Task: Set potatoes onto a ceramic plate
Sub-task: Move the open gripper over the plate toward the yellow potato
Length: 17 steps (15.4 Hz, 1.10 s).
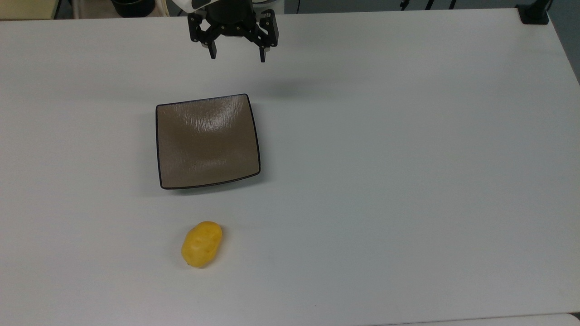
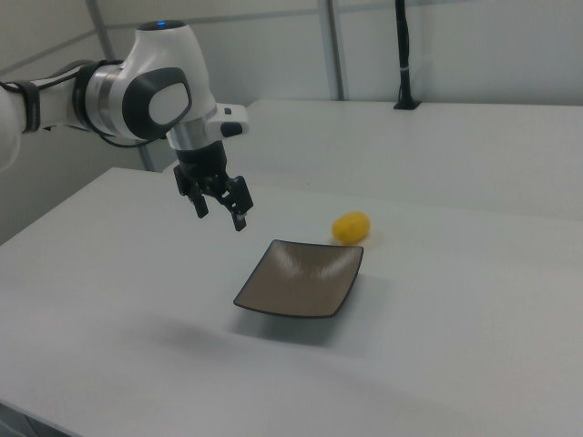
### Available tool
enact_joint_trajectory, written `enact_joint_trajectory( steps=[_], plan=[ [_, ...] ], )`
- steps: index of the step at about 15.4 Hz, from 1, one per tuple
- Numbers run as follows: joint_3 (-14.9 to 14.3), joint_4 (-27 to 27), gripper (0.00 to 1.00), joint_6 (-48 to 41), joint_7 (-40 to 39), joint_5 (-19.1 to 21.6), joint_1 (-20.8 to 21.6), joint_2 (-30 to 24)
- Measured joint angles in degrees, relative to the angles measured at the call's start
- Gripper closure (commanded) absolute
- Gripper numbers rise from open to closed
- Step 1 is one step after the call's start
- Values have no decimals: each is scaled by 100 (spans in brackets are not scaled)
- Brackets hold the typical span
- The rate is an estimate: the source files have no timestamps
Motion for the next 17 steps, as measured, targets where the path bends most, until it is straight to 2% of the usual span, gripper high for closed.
enact_joint_trajectory(
  steps=[4, 6, 14, 17],
  plan=[
    [-5, 1, 0, 658, 37, 1, 0, 21],
    [-9, 31, 0, 1156, 349, 3, -1, 132],
    [-14, 470, 0, 2996, 1576, 2, -6, 1121],
    [-18, 863, 0, 3399, 1937, -2, -9, 1574]
  ],
)
